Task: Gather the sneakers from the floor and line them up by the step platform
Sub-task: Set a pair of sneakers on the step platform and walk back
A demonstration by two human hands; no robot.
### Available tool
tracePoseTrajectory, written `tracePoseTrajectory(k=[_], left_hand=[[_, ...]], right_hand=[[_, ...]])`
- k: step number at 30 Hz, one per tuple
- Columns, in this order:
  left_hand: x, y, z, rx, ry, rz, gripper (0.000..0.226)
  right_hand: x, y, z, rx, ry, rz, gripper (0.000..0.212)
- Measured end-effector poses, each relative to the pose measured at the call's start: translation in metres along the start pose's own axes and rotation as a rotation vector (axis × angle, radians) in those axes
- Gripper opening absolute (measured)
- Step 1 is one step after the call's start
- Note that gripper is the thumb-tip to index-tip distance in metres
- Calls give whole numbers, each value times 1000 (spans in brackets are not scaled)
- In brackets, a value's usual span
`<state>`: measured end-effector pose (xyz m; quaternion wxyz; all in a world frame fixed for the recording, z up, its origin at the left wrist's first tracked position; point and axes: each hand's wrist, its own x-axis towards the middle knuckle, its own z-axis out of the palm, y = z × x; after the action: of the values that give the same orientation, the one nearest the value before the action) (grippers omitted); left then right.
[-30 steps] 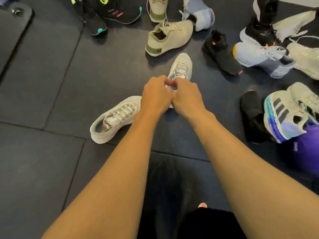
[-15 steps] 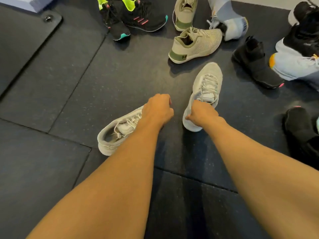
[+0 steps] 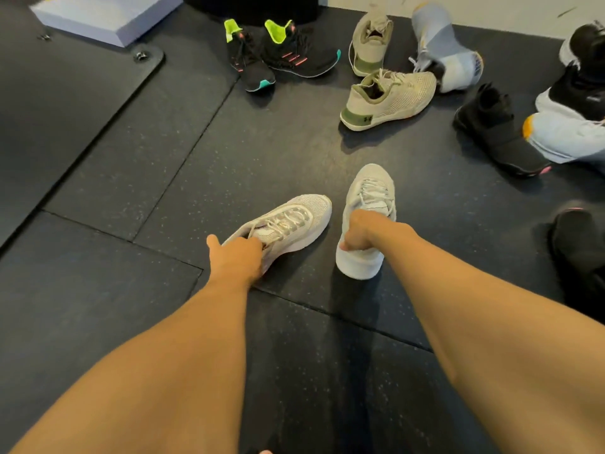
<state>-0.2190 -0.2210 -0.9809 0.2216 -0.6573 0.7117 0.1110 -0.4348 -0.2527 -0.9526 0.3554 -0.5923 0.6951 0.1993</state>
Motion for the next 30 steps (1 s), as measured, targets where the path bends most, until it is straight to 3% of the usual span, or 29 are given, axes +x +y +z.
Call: tracePoseTrajectory(k=[2, 4, 6, 8, 9, 12, 14, 16, 18, 20, 24, 27, 30], left_hand=[[3, 4, -13, -233, 56, -64, 13], [9, 4, -34, -655, 142, -249, 9], [10, 0, -50, -1306, 176, -446, 5], [5, -4, -57, -1955, 84, -479, 31], [2, -6, -56, -2168, 32, -452, 36], [-9, -5, -56, -2436, 5, -402, 19], [-9, -3, -60, -2413, 70, -418, 18], [2, 1, -67, -2213, 182, -455, 19], [15, 8, -73, -1763, 309, -484, 17], [19, 20, -70, -1249, 353, -346, 17], [9, 35, -41, -820, 297, -204, 21], [9, 39, -35, -581, 253, -75, 20], [10, 41, -31, -392, 241, 10, 13]], right_hand=[[-5, -4, -1, -16, -12, -33, 63], [-7, -7, -3, -9, -11, -67, 62], [-9, -7, -6, 7, -5, -87, 63], [-13, -4, -11, 30, 15, -103, 65], [-15, -2, -13, 29, 17, -110, 66], [-24, 4, -16, -3, 1, -112, 67], [-27, 6, -17, 86, 71, -133, 64], [-28, 9, -22, 359, 154, -164, 57], [-27, 12, -29, 801, 150, -122, 54], [-26, 17, -35, 1249, 91, -92, 46], [-20, 28, -38, 2025, -43, -201, 23], [-22, 34, -42, 2253, -107, -309, 29], [-23, 31, -49, 2106, -104, -312, 36]])
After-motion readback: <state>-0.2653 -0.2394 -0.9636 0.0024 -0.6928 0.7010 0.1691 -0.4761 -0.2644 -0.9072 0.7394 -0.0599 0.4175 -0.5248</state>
